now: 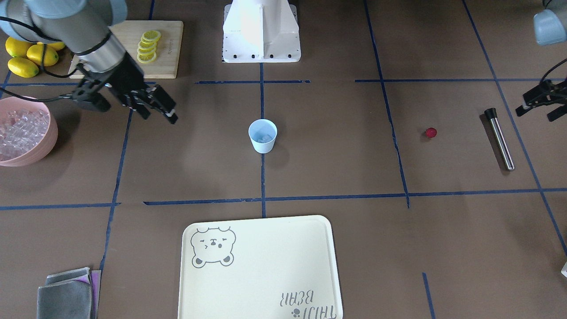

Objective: Mash ice and strawberries in cup
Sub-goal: 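Reach the left gripper to the red strawberry and grasp it while the right gripper withdraws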

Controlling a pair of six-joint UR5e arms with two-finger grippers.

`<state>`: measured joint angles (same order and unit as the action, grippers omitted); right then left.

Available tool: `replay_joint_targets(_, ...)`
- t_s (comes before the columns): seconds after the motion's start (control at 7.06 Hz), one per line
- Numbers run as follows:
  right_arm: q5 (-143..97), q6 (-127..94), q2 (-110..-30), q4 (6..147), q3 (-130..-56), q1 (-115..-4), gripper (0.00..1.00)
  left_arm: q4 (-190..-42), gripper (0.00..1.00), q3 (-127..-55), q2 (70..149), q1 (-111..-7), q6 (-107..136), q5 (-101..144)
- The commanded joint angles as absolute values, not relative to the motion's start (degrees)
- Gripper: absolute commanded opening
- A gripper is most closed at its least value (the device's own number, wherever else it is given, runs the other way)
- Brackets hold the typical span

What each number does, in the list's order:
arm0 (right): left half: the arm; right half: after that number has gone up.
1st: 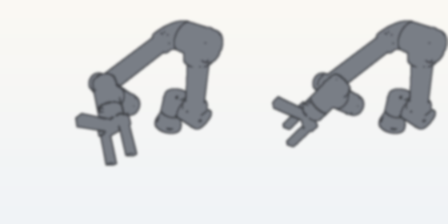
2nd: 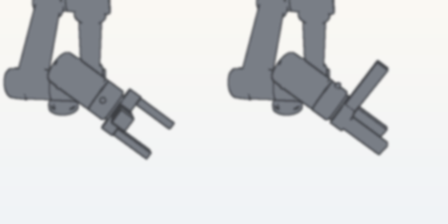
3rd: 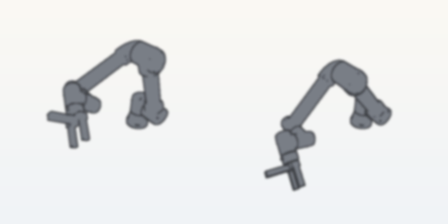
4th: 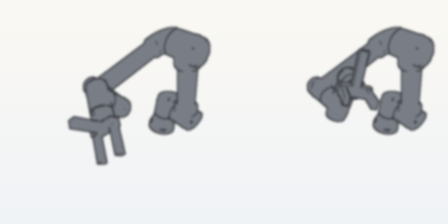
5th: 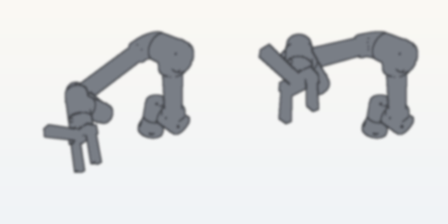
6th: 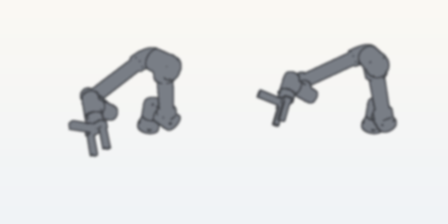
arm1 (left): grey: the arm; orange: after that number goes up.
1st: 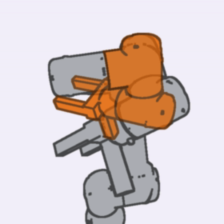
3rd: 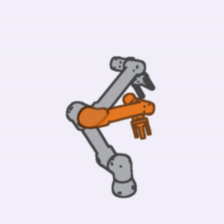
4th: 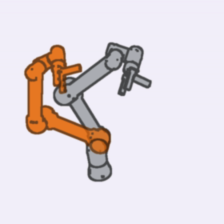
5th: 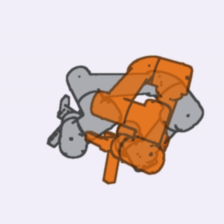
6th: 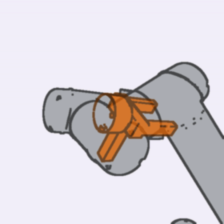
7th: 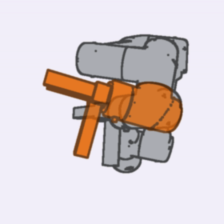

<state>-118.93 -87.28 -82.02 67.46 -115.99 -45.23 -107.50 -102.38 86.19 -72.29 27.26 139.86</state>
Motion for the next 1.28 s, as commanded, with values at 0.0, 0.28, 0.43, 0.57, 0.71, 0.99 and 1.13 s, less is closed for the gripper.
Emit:
replay_joint_targets(0.0,-129.2,-72.6,-91.2,67.4,-117.8,-55.2,1.0,-116.7,1.0,-102.6,86.2,-58.3,44.1,131.4)
replay_joint_targets(0.28,-130.3,-72.2,-91.7,67.5,-117.8,-57.1,1.0,-116.8,1.0,-103.9,86.7,-50.1,50.7,122.9)
replay_joint_targets(0.43,-130.3,-70.9,-92.1,67.6,-117.1,-57.0,1.0,-116.9,1.0,-103.4,86.8,-49.8,51.2,122.9)
replay_joint_targets(0.57,-130.4,-70.2,-93.7,67.5,-117.8,-57.4,1.0,-116.8,1.0,-103.9,86.9,-48.6,51.5,122.6)
replay_joint_targets(0.71,-130.3,-69.9,-94.3,67.5,-118.3,-57.3,1.0,-116.8,1.0,-103.5,86.7,-48.5,53.0,122.1)
replay_joint_targets(0.99,-130.3,-69.6,-94.7,67.4,-119.0,-57.5,1.0,-116.6,1.0,-102.4,87.2,-46.2,53.6,117.3)
replay_joint_targets(1.13,-130.4,-69.6,-94.6,67.4,-118.9,-57.4,1.0,-116.6,1.0,-101.7,88.9,-44.4,56.5,117.2)
